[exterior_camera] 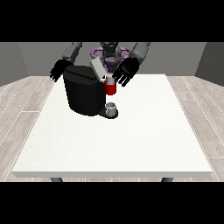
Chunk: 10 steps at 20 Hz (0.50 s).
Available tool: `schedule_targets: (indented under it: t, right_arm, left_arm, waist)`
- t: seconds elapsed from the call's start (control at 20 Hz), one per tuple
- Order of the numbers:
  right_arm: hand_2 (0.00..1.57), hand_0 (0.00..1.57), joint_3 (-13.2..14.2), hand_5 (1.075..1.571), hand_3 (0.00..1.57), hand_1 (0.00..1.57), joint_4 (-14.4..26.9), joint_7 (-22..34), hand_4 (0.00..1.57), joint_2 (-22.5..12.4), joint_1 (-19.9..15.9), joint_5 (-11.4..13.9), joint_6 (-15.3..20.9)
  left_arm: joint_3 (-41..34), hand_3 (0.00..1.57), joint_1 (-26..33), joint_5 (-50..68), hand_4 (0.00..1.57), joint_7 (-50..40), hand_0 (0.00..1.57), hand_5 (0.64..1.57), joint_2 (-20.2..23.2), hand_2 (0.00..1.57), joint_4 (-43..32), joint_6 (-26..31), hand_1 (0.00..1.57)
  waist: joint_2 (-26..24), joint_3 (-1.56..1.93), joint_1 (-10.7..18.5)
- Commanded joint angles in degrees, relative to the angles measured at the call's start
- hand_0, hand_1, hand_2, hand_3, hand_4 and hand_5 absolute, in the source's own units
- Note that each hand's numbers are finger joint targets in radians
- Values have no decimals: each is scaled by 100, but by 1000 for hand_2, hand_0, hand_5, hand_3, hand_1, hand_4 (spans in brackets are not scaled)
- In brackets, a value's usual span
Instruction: Insert the coffee pod into the coffee machine and close the lid
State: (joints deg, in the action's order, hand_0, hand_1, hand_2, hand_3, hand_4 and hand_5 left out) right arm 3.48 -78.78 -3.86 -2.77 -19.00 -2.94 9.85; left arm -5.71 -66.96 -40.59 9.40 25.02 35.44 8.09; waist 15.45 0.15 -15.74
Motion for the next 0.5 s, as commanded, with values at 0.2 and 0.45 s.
schedule_targets:
  t: [0.2, 0.45]
  right_arm:
    - [0, 0, 20, 1571, 0, 0, 300, -325, 413, 28, 97, 10, -64]
    - [0, 0, 268, 1571, 0, 0, 380, -271, 360, -233, 110, -57, -105]
  left_arm:
    - [219, 0, -191, -253, 0, -221, 0, 1571, 51, 0, -47, 414, 0]
    - [280, 0, 47, -329, 0, -35, 0, 1571, -8, 0, 48, 369, 0]
  waist:
    - [-4, -12, -37]
    - [-166, -13, 95]
